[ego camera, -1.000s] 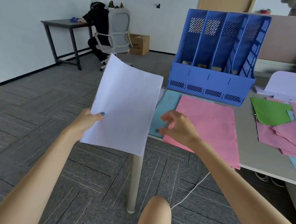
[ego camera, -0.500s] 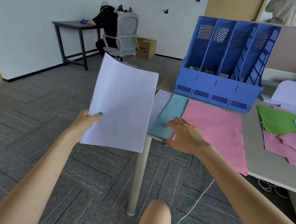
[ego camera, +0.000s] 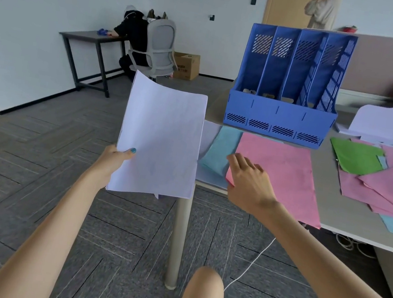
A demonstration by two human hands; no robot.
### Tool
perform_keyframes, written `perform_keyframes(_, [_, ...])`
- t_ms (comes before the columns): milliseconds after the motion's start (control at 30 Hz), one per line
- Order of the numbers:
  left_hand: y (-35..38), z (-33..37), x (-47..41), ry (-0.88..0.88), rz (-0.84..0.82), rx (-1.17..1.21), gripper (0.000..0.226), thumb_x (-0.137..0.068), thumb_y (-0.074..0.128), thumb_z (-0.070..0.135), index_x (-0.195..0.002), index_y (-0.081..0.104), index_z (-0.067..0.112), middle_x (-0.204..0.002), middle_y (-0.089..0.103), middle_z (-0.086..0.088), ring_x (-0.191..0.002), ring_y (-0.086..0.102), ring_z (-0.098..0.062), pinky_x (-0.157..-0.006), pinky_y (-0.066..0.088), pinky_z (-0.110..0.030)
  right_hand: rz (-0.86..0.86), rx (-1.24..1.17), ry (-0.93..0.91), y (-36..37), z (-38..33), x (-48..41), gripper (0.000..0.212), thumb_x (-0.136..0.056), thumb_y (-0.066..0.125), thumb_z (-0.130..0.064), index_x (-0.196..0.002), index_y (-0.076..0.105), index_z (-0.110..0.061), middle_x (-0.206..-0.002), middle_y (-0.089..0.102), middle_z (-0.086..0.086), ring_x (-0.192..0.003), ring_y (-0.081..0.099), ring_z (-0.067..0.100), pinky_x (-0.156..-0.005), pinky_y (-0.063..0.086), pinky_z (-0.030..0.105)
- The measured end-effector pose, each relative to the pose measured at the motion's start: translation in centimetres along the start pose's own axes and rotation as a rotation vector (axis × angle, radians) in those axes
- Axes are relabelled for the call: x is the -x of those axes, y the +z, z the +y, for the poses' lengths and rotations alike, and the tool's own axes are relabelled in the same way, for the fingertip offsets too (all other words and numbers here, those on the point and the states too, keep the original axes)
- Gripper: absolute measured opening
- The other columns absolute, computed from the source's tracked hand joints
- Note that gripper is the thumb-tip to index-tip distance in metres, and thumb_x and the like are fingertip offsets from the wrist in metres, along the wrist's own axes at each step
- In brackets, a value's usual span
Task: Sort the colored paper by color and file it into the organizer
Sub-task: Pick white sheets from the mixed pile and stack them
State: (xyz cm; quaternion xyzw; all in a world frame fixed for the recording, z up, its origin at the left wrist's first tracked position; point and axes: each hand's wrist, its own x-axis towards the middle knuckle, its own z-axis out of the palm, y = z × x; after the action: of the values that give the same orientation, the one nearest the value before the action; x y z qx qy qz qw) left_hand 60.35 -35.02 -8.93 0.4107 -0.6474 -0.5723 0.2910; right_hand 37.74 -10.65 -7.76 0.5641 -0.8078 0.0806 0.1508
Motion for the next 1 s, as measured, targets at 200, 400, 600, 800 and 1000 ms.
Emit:
perform_keyframes(200, [2.1, 0.9, 0.6, -0.005, -0.049, 0.001, 0.034, -0.095, 0.058, 0.024, -0.127, 0.056, 0.014, -0.120, 0.062, -0.002, -0.109, 0.058, -0.023, -0.090, 0.043, -0.035, 0.071, -0.211, 0.247, 0.6, 1.8, 0.6, 0.032, -0.090, 0.038, 0.004, -0.119, 0.045, -0.008, -0.091, 0.063, 0.013, -0.065, 0.055, 0.030, -0.057, 0.042, 0.036])
perform_keyframes(400, [4.3, 2.1, 0.5, -0.003, -0.080, 0.000, 0.025, -0.095, 0.058, 0.024, -0.119, 0.054, 0.016, -0.106, 0.060, 0.006, -0.098, 0.056, -0.013, -0.085, 0.034, -0.030, 0.333, -0.417, 0.557, -0.4, 4.3, 0.3, 0.016, -0.088, 0.038, 0.006, -0.098, 0.046, -0.005, -0.071, 0.055, 0.019, -0.062, 0.051, 0.038, -0.049, 0.036, 0.036])
perform_keyframes(600, [8.2, 4.4, 0.0, -0.012, -0.183, -0.109, 0.025, -0.096, 0.056, 0.014, -0.119, 0.047, 0.019, -0.116, 0.053, 0.008, -0.104, 0.045, -0.014, -0.086, 0.031, -0.026, 0.509, -0.504, 0.630, -1.6, 5.8, 0.7, 0.015, -0.092, 0.034, 0.004, -0.097, 0.046, -0.004, -0.077, 0.054, 0.015, -0.064, 0.044, 0.032, -0.048, 0.026, 0.033])
perform_keyframes(800, [10.9, 5.3, -2.7, 0.018, -0.284, -0.195, 0.038, -0.091, 0.061, 0.010, -0.128, 0.052, 0.013, -0.125, 0.055, 0.004, -0.116, 0.047, -0.015, -0.094, 0.032, -0.025, 0.577, -0.478, 0.653, -2.0, 7.2, 0.8, 0.017, -0.091, 0.034, 0.005, -0.100, 0.046, -0.003, -0.081, 0.059, 0.022, -0.068, 0.046, 0.038, -0.056, 0.031, 0.038])
perform_keyframes(1000, [12.2, 5.0, -4.4, -0.061, -0.334, -0.251, 0.054, -0.079, 0.073, 0.025, -0.129, 0.054, 0.020, -0.130, 0.056, 0.006, -0.128, 0.044, -0.018, -0.105, 0.031, -0.036, 0.556, -0.496, 0.647, -1.4, 8.3, 1.0, 0.016, -0.090, 0.034, 0.006, -0.095, 0.044, -0.005, -0.074, 0.055, 0.020, -0.065, 0.045, 0.038, -0.054, 0.030, 0.037])
